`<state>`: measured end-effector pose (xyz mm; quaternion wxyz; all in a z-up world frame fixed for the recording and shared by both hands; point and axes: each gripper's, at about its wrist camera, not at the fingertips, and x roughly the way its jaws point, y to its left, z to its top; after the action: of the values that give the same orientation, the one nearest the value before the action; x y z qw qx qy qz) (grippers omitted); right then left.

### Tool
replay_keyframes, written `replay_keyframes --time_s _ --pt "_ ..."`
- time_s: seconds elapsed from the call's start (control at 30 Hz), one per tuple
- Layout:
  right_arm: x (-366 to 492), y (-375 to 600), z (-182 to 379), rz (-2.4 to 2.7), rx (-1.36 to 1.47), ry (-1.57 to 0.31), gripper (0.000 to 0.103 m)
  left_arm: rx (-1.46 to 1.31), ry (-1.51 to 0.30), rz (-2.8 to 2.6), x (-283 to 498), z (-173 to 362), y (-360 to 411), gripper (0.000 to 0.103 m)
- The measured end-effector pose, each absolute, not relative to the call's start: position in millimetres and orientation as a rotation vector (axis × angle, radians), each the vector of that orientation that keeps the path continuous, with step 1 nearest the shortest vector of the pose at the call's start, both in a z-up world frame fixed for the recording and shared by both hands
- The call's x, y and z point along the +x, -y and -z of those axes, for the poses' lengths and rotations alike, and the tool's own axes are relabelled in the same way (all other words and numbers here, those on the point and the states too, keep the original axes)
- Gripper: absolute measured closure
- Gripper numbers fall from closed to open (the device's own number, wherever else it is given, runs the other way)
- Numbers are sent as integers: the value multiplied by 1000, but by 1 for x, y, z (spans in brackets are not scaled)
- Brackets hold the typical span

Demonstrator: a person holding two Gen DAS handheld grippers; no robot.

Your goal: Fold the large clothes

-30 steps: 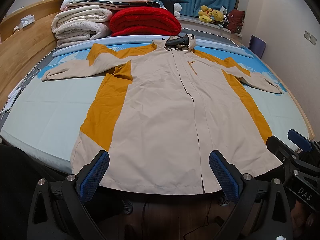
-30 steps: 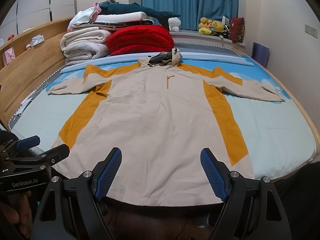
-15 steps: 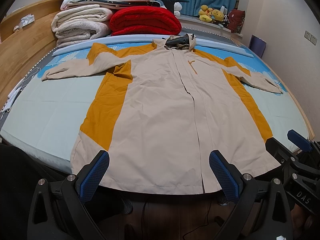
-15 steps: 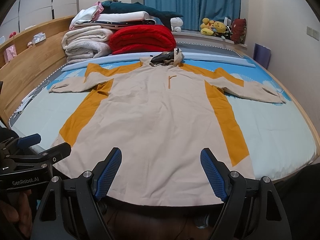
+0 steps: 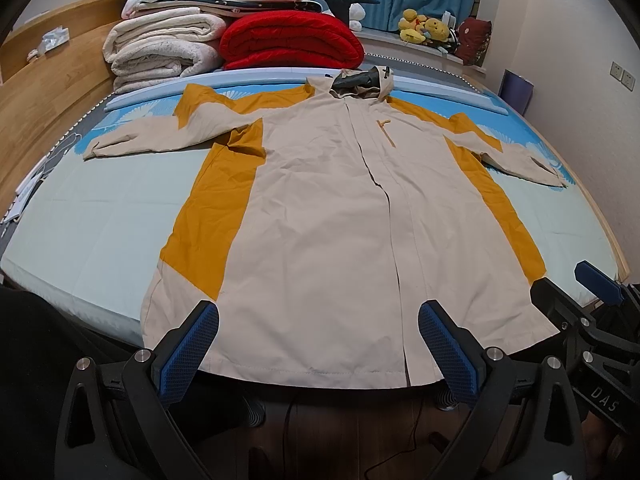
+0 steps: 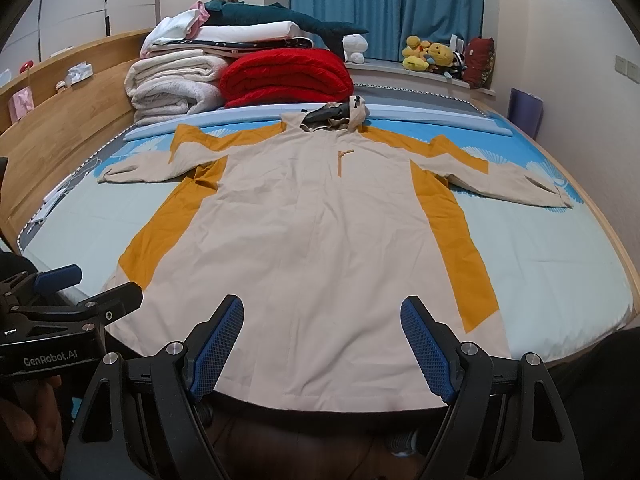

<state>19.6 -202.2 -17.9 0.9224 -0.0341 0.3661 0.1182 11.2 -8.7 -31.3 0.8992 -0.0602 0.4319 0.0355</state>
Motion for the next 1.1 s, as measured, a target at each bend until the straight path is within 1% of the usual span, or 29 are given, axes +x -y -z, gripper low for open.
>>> replay_keyframes --time_s 0.07,0.1,0.13,0.17,0.2,0.23,0.27,0.3,0.33,0.37,0.4,0.43,0.47,0.5,0.53,0.6,0.63,0.7,0.87,1.0,1.03,1.07,1.1 --pt "20 202 17 -243 -68 -749 22 -124 -892 -75 11 31 9 4" --pt "19 202 17 -243 -66 -745 22 -125 -890 -76 11 31 8 6" --pt "19 201 17 -245 -66 -741 22 -128 -887 -75 10 29 8 9" --pt "18 203 14 -244 -58 -727 22 -129 -882 -74 9 28 8 15" --pt "17 203 12 -245 -54 -716 22 -128 -867 -73 8 23 9 19" --pt "16 204 10 -245 -50 -704 22 -124 -853 -76 7 19 9 28" --pt "15 207 6 -237 -43 -682 22 -123 -840 -79 6 13 10 39" --pt "13 210 3 -235 -41 -670 23 -132 -832 -82 4 6 9 45" --pt "12 213 0 -233 -36 -656 30 -152 -830 -82 4 0 8 57" --pt "11 217 -4 -228 -26 -641 35 -181 -820 -73 2 -7 6 65" --pt "12 220 -8 -224 -20 -632 42 -200 -794 -57 -2 -14 5 67" --pt "12 224 -12 -220 -11 -619 47 -197 -766 -50 -5 -19 5 70" --pt "12 228 -18 -217 -4 -605 49 -180 -731 -44 -9 -24 6 75" --pt "13 231 -24 -211 4 -591 53 -156 -695 -40 -12 -26 8 77" --pt "14 233 -28 -209 7 -585 55 -136 -669 -36 -13 -26 9 79" --pt "18 236 -40 -210 11 -567 55 -112 -680 -44 -9 -21 6 79" --pt "18 236 -43 -212 9 -564 55 -165 -692 -26 -7 -21 -1 80" --pt "24 235 -56 -222 -4 -552 55 -196 -671 -22 -4 -27 -11 78" --pt "51 228 -78 -203 11 -551 54 -214 -632 -61 3 -40 -22 69" --pt "76 220 -83 -189 48 -566 54 -187 -601 -66 17 -53 -19 66" --pt "81 217 -82 -188 55 -570 54 -183 -599 -67 22 -56 -20 64" --pt "89 215 -84 -186 56 -566 54 -181 -600 -74 27 -59 -21 60" --pt "96 212 -84 -188 54 -558 54 -184 -601 -83 34 -62 -23 58"
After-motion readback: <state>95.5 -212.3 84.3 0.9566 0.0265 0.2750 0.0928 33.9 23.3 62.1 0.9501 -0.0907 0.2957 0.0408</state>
